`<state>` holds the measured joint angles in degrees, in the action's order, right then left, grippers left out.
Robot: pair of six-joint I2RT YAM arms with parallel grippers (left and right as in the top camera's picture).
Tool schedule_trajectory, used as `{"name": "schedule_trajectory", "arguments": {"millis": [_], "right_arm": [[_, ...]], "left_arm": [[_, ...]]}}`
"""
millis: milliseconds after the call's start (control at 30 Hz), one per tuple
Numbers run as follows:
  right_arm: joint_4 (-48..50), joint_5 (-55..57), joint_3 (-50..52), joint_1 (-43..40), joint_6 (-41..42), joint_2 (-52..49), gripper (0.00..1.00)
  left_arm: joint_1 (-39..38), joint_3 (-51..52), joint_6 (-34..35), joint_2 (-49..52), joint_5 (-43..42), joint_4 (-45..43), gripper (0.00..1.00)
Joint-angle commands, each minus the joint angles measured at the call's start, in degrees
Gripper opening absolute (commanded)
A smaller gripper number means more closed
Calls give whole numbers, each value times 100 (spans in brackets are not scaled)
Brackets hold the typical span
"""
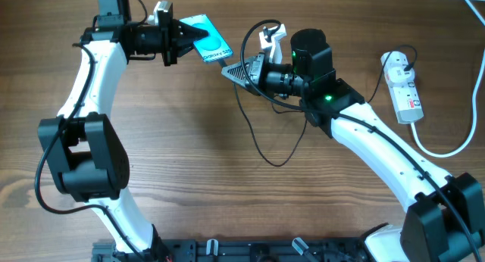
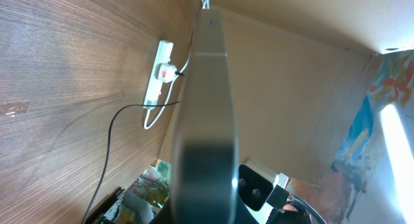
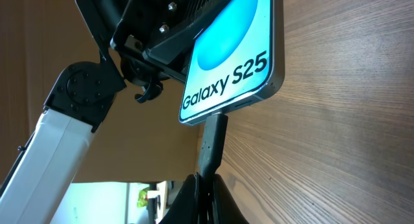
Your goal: Plug charger to phone and switch on socket
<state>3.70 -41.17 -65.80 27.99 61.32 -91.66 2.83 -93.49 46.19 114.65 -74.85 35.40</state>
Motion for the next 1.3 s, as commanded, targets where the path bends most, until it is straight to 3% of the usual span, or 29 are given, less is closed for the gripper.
{"name": "schedule_trajectory", "arguments": {"millis": [0,167,533,633,800,867,1033,1167,1267], "right_arm": [[166,621,-11,13,15,-201,4],[164,442,-11,-9,-131,-201,4],[350,-31,-13,-212,-133,-199,45],[485,-140,-13,-273,-155,-199,54],[376,-361,-13,-501,-717,-199,65],[-37,-396,-13,-695,-1104,-199,69],[-726,-323,-13,-841,-1733,-199,72],[-1287,-35,-13,-839,-2020,-199,72],[-1672,177,-13,-833,-2240,-199,72]], "left_arm": [[-455,-70,-94,-109,-822,76,4],[-323,-70,-92,-109,-802,-28,4],[-190,-70,-101,-109,-649,-33,4],[-190,-70,-420,-109,-566,-28,4],[-192,-63,-1679,-109,-52,317,4],[-197,-61,-2879,-107,507,1045,4],[-221,-59,-4717,-107,1641,2376,4],[-339,-59,-4927,-46,2747,2505,4],[-402,-59,-4918,208,2892,2345,4]]}}
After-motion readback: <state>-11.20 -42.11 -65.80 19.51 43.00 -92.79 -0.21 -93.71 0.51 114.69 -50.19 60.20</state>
